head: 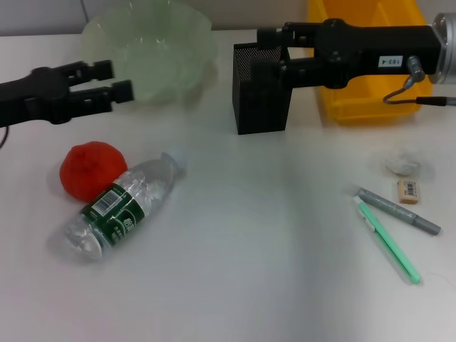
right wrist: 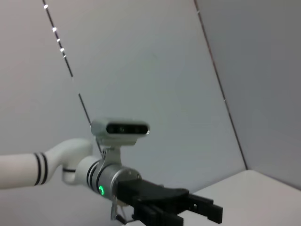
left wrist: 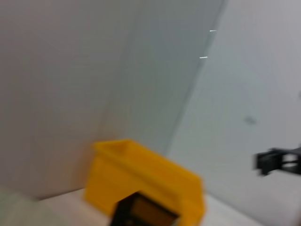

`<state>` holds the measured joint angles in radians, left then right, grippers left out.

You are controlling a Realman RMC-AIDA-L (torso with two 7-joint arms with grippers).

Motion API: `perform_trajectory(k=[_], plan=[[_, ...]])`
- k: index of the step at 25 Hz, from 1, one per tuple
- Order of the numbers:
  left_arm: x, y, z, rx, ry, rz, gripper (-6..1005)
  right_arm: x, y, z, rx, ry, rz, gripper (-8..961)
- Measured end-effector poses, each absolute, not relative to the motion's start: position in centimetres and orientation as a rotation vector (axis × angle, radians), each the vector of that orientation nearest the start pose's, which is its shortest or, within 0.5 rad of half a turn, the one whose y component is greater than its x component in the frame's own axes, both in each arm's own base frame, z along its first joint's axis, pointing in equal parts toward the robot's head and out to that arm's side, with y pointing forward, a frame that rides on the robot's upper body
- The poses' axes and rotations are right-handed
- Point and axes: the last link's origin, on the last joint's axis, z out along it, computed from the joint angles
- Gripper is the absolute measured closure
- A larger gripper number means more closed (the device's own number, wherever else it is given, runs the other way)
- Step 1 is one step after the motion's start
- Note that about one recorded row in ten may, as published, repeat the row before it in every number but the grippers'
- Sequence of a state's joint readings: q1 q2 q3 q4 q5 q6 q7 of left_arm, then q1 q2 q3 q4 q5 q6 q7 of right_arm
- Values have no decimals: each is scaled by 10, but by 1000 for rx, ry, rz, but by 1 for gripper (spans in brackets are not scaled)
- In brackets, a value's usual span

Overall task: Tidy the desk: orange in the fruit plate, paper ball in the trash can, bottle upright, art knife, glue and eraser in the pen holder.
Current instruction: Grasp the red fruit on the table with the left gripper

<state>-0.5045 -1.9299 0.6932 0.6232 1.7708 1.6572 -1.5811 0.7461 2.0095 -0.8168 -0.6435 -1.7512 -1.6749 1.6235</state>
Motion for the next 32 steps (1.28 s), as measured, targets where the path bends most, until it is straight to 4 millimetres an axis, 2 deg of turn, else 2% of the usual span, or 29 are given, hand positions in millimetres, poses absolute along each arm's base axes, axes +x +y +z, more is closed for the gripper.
perform_trajectory(k=[2, 4, 6, 9, 20, 32], plan=[[-280, 340, 72, -2536, -844, -884, 158, 162, 374, 27, -2862, 554, 1031, 154], [-280, 340, 72, -2536, -844, -884, 159, 165, 374, 28, -2852, 560, 1036, 154], [-302, 335, 68, -2494, -942, -760, 159, 166, 374, 28, -2845, 565, 1041, 155], [-313, 328, 65, -2484, -1026, -705, 159, 166, 375, 29, -2831, 568, 1046, 155], [-330, 325, 55, -2422, -1069, -599, 159, 160, 382, 27, -2817, 549, 1034, 157], [-338, 321, 47, -2418, -1089, -527, 158, 160, 383, 28, -2805, 555, 1040, 160]])
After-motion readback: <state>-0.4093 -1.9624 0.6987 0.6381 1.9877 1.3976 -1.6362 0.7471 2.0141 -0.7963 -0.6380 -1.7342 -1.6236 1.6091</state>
